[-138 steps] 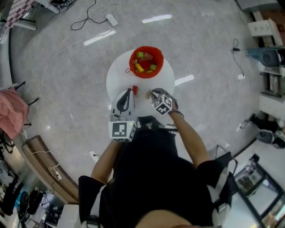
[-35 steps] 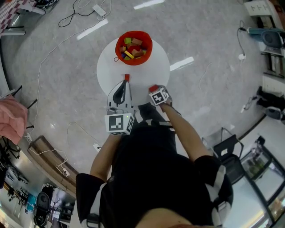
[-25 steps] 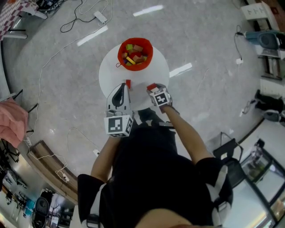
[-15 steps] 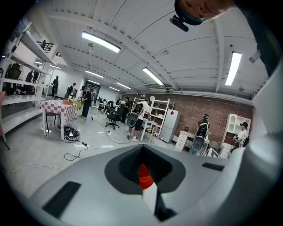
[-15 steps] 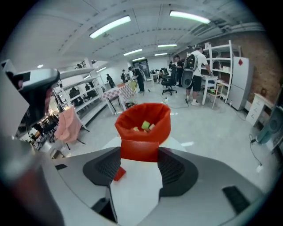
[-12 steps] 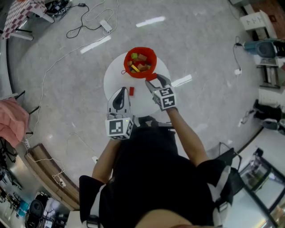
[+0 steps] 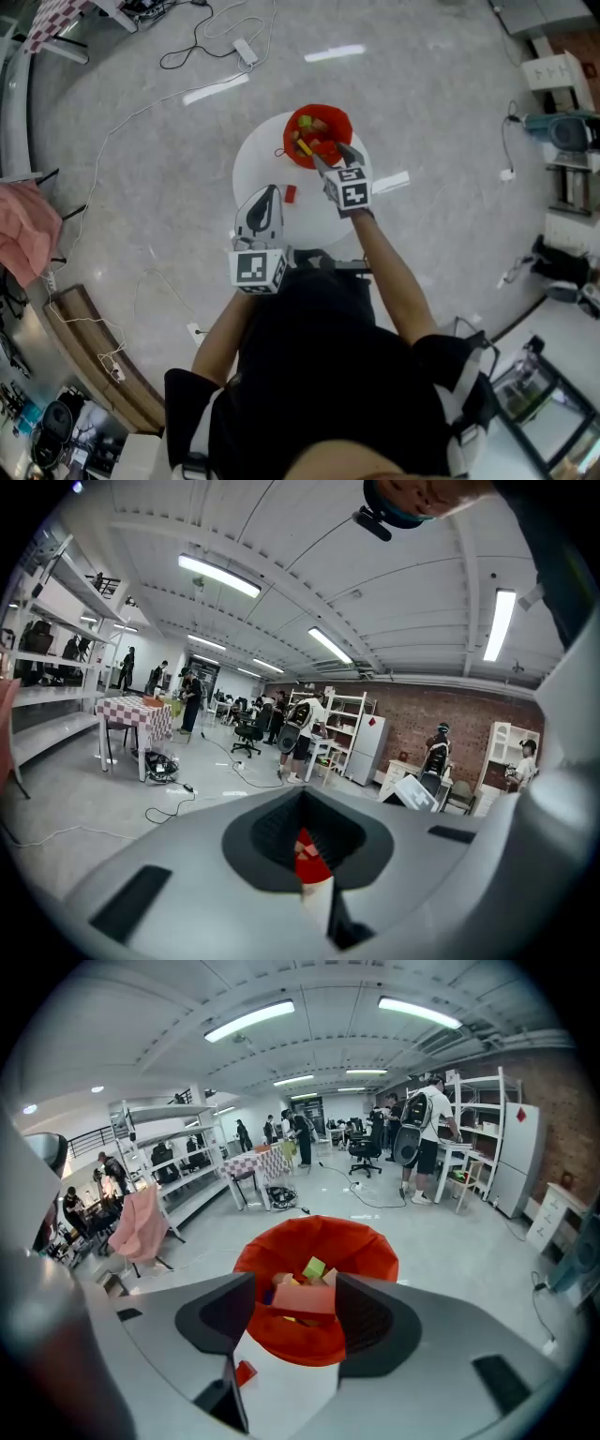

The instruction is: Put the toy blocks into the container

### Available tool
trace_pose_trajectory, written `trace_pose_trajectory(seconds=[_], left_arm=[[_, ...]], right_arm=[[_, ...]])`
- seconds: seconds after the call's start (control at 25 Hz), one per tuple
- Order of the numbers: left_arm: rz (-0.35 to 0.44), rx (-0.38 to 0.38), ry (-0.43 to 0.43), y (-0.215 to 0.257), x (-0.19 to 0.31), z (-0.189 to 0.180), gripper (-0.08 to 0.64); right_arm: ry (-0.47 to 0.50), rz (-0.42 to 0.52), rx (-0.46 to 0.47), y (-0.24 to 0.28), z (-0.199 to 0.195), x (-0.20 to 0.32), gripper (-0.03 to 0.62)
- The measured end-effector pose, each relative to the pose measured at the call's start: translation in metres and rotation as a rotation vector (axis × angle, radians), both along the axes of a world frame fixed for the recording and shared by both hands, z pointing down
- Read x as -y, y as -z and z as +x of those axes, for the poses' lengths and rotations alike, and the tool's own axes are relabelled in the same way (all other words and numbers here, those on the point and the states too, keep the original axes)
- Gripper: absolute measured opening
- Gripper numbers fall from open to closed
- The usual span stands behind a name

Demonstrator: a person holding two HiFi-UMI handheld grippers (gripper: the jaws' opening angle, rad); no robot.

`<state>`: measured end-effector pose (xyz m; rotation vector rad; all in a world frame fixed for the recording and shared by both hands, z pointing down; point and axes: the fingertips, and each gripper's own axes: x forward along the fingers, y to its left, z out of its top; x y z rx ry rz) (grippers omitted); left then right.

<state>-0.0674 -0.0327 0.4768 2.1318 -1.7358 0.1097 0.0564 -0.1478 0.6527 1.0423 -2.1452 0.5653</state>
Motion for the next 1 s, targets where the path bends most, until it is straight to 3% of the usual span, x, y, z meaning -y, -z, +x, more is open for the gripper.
trace_pose_trajectory(seconds=[0.4, 0.48, 0.56, 0.68, 0.84, 1.0], left_arm=[[0.009, -0.005, 0.033, -0.004, -0.002, -0.023, -0.002], [0.010, -0.008, 0.038, -0.004, 0.001, -0.025, -0.002], [0.009, -0.011, 0.040, -0.004, 0.002, -0.025, -0.002], [0.010, -0.011, 0.034, -0.006, 0.002, -0.026, -0.002], [0.009, -0.010, 0.037, -0.008, 0.001, -0.031, -0.002], [-0.003, -0.012, 0.043, -0.013, 0.001, -0.036, -0.002]], right_arm=[[0.015, 0.088, 0.106, 0.045, -0.008, -0.019, 0.251], [0.006, 0.114, 0.120, 0.056, -0.011, -0.026, 0.206], [-0.018, 0.136, 0.118, 0.059, -0.011, -0.032, 0.097], [-0.050, 0.127, 0.120, 0.053, -0.010, -0.042, 0.011], [-0.054, 0.093, 0.149, 0.044, -0.018, -0.060, -0.002], [0.007, 0.014, 0.139, 0.017, -0.033, -0.082, -0.003]])
